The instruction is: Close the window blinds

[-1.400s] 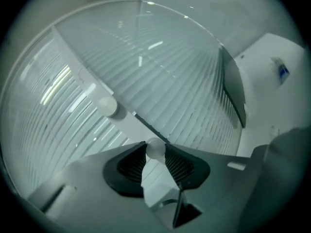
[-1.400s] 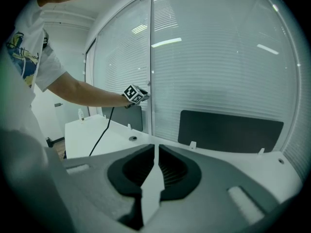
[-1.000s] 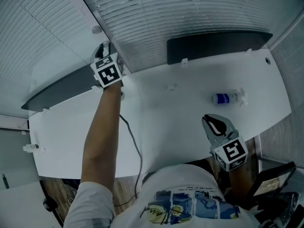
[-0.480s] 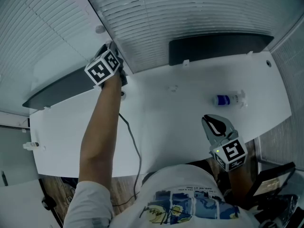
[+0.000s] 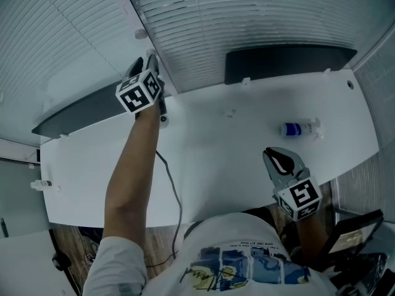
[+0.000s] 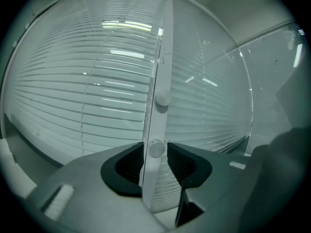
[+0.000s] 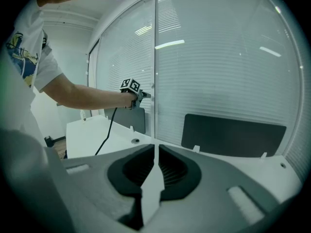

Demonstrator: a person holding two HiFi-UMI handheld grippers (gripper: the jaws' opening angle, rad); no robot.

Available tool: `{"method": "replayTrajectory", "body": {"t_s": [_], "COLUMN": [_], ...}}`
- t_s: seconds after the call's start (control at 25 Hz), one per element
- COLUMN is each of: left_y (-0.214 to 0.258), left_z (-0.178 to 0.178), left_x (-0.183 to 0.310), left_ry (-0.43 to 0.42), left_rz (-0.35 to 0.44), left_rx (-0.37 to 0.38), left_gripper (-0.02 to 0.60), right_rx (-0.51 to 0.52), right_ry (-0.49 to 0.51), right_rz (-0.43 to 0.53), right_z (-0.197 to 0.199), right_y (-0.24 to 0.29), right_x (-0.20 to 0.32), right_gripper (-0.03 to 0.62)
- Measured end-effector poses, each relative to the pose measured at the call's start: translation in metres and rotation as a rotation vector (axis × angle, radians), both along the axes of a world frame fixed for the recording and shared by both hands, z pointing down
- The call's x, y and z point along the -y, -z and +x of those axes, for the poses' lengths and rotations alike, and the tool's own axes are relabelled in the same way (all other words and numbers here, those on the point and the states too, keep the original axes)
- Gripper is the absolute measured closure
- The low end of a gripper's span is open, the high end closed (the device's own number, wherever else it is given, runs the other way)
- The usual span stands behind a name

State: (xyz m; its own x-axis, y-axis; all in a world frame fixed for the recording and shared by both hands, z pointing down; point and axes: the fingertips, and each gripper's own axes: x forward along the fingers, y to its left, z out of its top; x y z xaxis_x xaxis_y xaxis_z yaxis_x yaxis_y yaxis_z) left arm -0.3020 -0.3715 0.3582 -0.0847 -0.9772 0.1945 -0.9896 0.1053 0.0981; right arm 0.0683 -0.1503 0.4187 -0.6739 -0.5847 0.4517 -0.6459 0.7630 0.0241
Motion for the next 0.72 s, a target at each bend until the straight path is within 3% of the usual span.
{"method": "replayTrajectory", "body": {"t_s": [0.52, 0.72], "left_y": [0.004, 0.002], "left_z": [0.005, 0.022], "left_x": [-0.092, -0.15], "left_ry": [-0.135, -0.222], "left_rz": [0.023, 0.046], "left_rx": [0.06, 0.078], "left_gripper": [0.46, 0.529], "right_rx": [0.022, 0.043], "right_ry": [0.004, -0.003], "right_rz": [0.034, 0.069], "right_z": [-0.044, -0.059], "right_y": [0.009, 0.011], "right_x": [-0.022, -0.042], "right_gripper": [0.577, 0.577]}}
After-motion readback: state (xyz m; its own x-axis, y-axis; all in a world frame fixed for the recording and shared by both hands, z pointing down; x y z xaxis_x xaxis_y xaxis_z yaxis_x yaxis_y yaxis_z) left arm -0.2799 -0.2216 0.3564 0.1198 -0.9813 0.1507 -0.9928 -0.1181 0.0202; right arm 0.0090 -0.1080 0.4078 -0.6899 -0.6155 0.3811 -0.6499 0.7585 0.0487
